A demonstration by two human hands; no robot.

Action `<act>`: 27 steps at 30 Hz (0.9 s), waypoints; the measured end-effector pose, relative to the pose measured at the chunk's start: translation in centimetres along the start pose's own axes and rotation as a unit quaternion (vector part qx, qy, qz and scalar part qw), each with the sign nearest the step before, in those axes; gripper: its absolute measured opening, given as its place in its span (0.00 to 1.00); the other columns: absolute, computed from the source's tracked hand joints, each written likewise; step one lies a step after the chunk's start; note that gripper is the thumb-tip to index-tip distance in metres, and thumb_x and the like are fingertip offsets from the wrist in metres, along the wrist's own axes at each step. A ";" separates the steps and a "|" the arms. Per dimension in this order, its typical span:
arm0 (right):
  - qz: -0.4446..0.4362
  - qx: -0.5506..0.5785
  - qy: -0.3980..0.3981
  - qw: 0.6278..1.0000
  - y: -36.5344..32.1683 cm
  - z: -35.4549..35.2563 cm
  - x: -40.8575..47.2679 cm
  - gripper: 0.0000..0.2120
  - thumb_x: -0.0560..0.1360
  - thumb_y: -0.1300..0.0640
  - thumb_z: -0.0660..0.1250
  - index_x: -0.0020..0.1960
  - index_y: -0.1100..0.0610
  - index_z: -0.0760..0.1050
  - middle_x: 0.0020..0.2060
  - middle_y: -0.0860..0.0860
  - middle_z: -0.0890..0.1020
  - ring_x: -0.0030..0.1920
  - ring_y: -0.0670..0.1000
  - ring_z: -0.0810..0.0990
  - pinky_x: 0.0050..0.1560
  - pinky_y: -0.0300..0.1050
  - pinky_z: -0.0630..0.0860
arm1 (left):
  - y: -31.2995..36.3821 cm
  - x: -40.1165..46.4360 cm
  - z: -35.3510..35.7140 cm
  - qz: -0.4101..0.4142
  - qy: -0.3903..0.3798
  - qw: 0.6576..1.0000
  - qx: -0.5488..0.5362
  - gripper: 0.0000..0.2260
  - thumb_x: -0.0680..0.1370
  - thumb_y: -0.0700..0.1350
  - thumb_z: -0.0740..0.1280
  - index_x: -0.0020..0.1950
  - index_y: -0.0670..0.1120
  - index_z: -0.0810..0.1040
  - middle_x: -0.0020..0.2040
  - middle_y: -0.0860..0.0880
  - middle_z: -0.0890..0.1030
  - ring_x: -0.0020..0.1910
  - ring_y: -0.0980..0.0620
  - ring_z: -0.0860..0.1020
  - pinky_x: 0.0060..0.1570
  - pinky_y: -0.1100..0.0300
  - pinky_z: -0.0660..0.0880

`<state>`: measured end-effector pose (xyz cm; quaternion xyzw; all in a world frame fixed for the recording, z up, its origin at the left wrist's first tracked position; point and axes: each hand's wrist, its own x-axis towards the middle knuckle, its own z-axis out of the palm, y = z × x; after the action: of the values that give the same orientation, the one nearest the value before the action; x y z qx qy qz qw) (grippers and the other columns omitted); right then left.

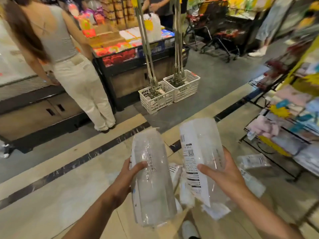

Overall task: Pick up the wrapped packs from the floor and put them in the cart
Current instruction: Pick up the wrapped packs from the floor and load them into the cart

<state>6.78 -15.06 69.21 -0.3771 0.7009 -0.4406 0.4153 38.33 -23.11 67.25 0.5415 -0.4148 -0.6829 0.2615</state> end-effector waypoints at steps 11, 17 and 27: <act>0.017 0.058 0.172 0.983 3.4 -4.8 -12.9 0.39 0.65 0.51 0.85 0.68 0.34 0.69 0.56 0.29 0.81 0.55 0.28 0.80 0.56 0.38 0.76 | 1.3 1.1 8.0 0.009 -0.201 0.975 0.091 0.34 0.74 0.62 0.76 0.77 0.59 0.68 0.67 0.48 0.84 0.63 0.42 0.84 0.64 0.35 0.78; 0.058 0.077 0.291 0.952 7.2 -12.2 -21.0 0.40 0.62 0.45 0.86 0.68 0.38 0.70 0.56 0.34 0.83 0.56 0.39 0.84 0.55 0.42 0.80 | 0.3 -1.0 20.4 0.005 -0.279 0.952 0.128 0.39 0.67 0.64 0.78 0.76 0.58 0.71 0.64 0.50 0.86 0.61 0.44 0.86 0.67 0.39 0.78; 0.050 0.126 0.444 0.885 14.6 -26.5 -34.3 0.38 0.65 0.52 0.85 0.61 0.22 0.69 0.59 0.31 0.81 0.56 0.31 0.81 0.55 0.38 0.76 | -4.9 -7.7 45.0 -0.010 -0.394 0.901 0.183 0.50 0.63 0.73 0.78 0.81 0.62 0.63 0.73 0.54 0.78 0.71 0.47 0.78 0.75 0.41 0.70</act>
<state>-7.08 28.49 71.24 -0.0506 0.7687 -0.6251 0.1258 -2.11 -1.64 70.24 0.2702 -0.5963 -0.7551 -0.0336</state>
